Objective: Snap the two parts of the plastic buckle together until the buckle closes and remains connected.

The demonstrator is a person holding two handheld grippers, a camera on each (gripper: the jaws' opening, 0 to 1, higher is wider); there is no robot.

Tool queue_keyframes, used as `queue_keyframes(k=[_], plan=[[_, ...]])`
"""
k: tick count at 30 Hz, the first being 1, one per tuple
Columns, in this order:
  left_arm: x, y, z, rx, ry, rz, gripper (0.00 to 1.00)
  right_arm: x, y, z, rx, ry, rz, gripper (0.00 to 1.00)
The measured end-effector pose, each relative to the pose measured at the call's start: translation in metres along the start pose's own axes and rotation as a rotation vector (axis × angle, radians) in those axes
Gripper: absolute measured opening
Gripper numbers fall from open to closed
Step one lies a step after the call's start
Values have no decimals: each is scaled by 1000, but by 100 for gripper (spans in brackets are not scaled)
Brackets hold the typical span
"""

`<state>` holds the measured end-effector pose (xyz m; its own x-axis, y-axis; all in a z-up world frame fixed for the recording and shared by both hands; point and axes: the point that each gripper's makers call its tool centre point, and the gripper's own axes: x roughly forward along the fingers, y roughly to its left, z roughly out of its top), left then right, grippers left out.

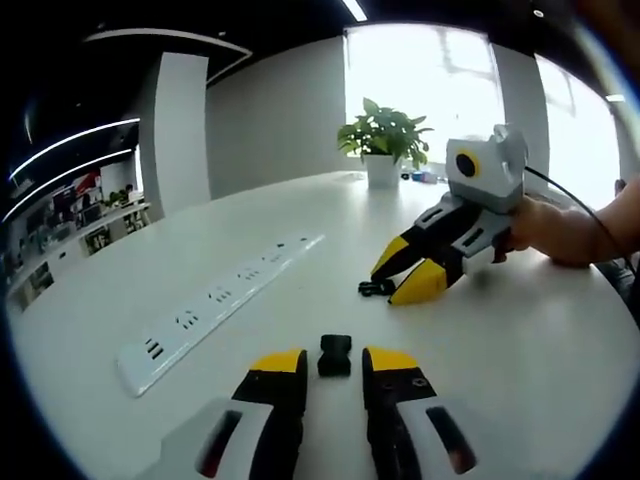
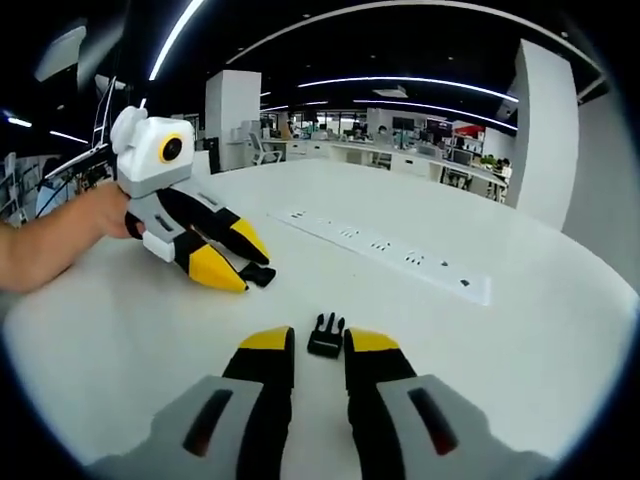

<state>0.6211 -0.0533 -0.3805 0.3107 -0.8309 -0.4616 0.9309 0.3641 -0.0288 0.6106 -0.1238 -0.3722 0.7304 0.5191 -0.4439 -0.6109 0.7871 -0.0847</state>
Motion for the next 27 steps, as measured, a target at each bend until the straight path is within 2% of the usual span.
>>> queue_keyframes(k=[14,18,27], plan=[[-2,-2,0,6,-13,-3,19,-5,1,0,1,0,-33,18],[-2,-3,1,8,-15,3,19,-7,6,-1,32,-2,-34,13],[-2,-1,1,2,-14,5,17,-5,6,1,27,-10,-46,16]])
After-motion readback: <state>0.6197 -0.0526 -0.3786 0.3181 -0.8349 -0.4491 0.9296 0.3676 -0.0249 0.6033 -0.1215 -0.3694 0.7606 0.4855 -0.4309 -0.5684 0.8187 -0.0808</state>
